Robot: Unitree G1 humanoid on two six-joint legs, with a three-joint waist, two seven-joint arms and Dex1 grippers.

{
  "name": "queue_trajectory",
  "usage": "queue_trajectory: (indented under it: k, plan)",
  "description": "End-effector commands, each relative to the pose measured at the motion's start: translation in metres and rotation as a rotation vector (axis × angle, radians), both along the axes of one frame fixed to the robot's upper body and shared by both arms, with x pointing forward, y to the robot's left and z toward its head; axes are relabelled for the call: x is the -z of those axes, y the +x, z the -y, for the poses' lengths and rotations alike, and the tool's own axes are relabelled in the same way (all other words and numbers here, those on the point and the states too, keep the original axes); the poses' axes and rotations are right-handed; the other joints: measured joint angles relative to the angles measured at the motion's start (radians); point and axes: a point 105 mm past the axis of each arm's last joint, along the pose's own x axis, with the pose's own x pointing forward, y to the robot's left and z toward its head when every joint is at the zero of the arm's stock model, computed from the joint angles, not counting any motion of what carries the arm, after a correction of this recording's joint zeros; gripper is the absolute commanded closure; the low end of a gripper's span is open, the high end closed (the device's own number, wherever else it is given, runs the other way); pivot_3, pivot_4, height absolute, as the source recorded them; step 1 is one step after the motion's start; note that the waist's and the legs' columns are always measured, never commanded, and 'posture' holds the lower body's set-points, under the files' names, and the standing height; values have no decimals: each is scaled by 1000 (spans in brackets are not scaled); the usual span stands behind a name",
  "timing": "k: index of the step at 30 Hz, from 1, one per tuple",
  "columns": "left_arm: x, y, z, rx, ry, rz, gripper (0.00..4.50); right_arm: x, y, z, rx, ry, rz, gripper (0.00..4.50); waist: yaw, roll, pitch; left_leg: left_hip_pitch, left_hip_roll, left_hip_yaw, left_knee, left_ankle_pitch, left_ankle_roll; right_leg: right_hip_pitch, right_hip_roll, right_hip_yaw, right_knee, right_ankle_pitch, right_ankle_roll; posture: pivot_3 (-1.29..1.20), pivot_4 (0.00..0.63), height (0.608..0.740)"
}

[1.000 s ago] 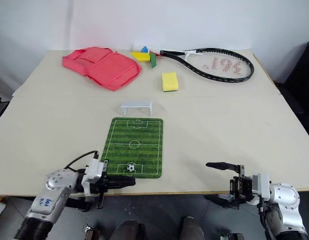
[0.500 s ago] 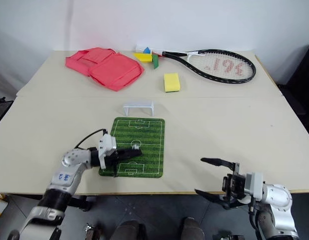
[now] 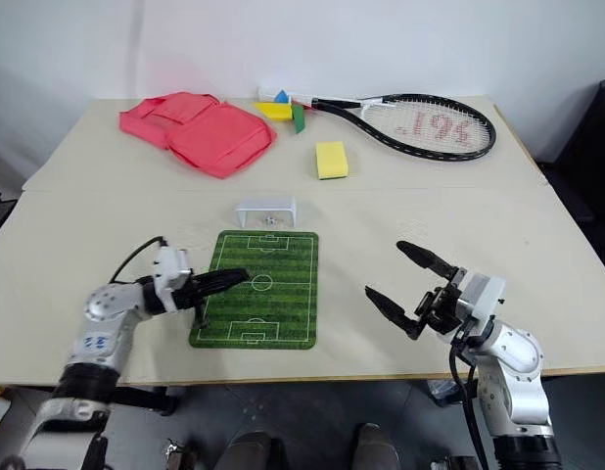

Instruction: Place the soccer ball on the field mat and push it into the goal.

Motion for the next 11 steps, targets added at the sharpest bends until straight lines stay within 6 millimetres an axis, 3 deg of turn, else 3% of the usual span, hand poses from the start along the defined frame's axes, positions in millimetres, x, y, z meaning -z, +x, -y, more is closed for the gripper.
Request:
queue_trajectory:
  k: [1, 11]
  plan:
    - [-24, -9, -25, -128, -19, 42, 4471, -9, 0, 3, 1, -17, 38, 0, 5, 0, 0, 0, 0, -1, 0, 0, 0, 0, 0, 0, 0, 0, 0, 0, 150, 740]
    - [-41, -40, -98, -598, -10, 114, 4471, -6, 7, 12, 52, -41, 46, 0, 10, 0, 0, 0, 0, 0, 0, -1, 0, 0, 0, 0, 0, 0, 0, 0, 150, 740]
